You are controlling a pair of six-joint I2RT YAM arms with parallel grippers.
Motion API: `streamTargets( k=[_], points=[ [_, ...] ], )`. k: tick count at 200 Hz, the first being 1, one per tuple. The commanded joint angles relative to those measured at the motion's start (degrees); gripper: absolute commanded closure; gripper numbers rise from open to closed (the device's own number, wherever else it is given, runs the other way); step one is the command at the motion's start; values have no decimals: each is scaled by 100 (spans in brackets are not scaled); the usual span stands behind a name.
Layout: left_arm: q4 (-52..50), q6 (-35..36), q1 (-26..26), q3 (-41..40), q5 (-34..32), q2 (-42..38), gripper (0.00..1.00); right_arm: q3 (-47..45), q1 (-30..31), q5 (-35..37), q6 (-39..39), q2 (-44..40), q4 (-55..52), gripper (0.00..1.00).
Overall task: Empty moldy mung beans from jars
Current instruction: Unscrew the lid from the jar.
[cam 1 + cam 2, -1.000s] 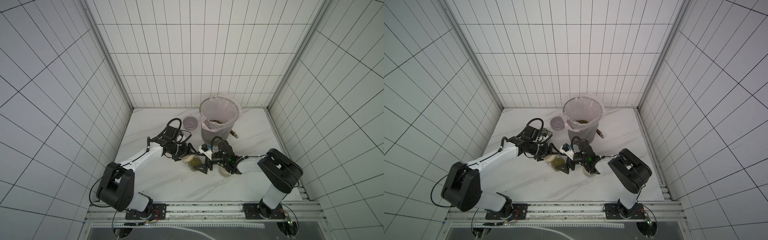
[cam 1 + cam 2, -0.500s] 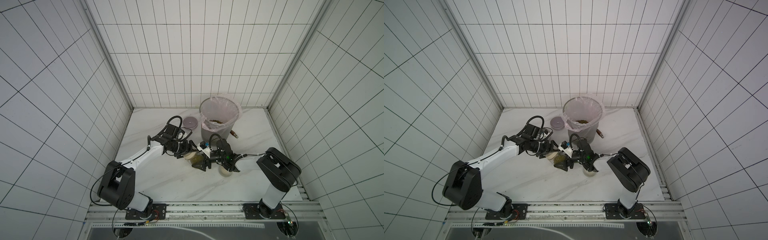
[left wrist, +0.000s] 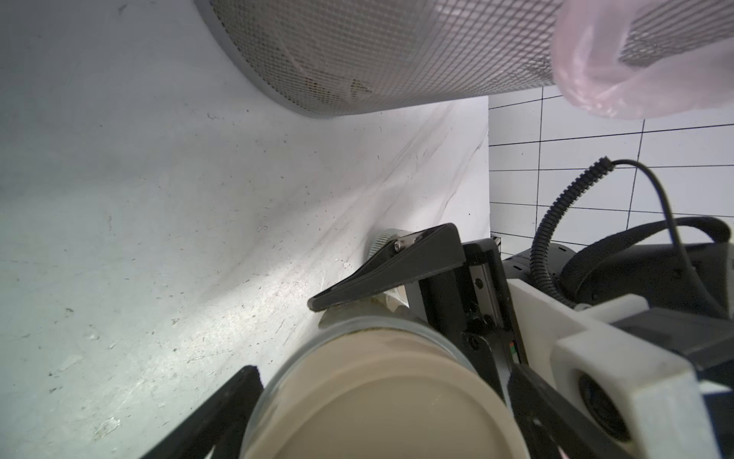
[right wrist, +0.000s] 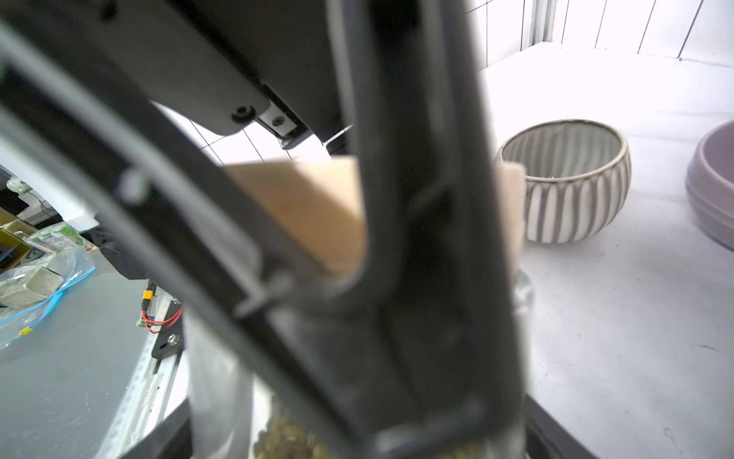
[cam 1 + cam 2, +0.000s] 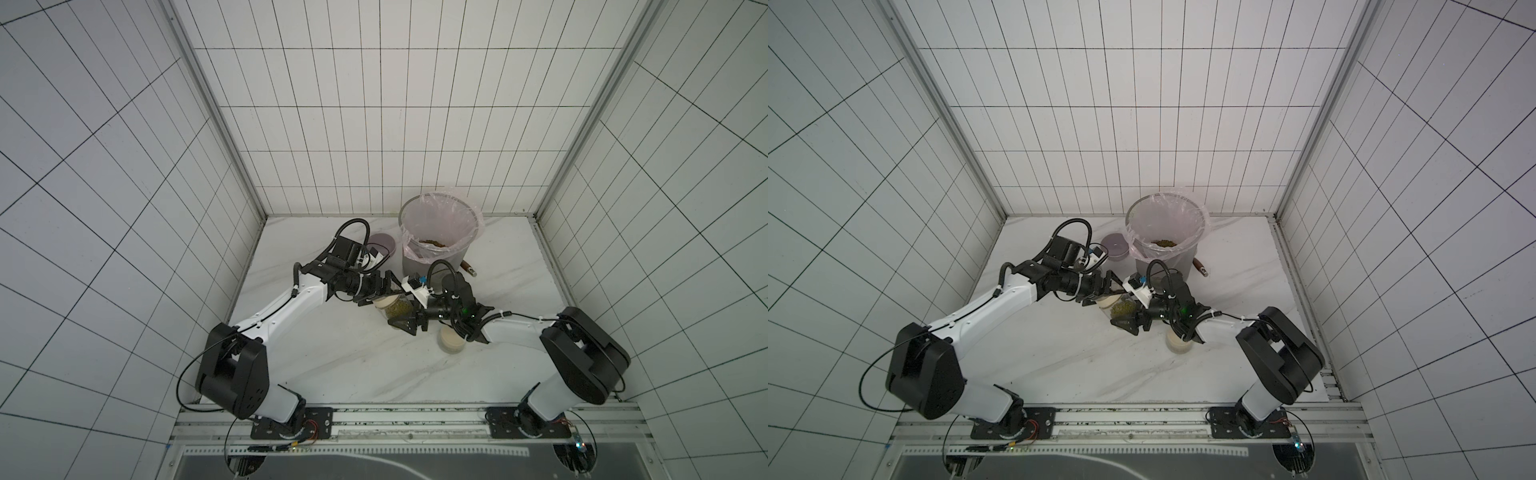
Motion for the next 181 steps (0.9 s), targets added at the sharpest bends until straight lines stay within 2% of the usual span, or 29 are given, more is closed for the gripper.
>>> streamTargets(
  k=[1, 51, 91, 148, 181],
  points=[
    [191, 275, -39, 186, 185, -58, 4, -273, -13, -398, 249, -264, 69, 30],
    [503, 319, 57, 162, 306, -278, 4, -427, -132, -676, 714, -302, 228, 30],
    [650, 830, 241, 85, 537, -583, 4, -436, -340, -951, 1207, -542, 349, 30],
    [2263, 1386, 515, -859, 1200, -1499, 3, -308, -520, -1189, 1244, -1264, -325, 30],
    [2884, 1374, 519, -1208, 1560, -1515, 3, -234, -520, -1132, 1206, -1534, -588, 30]
  ],
)
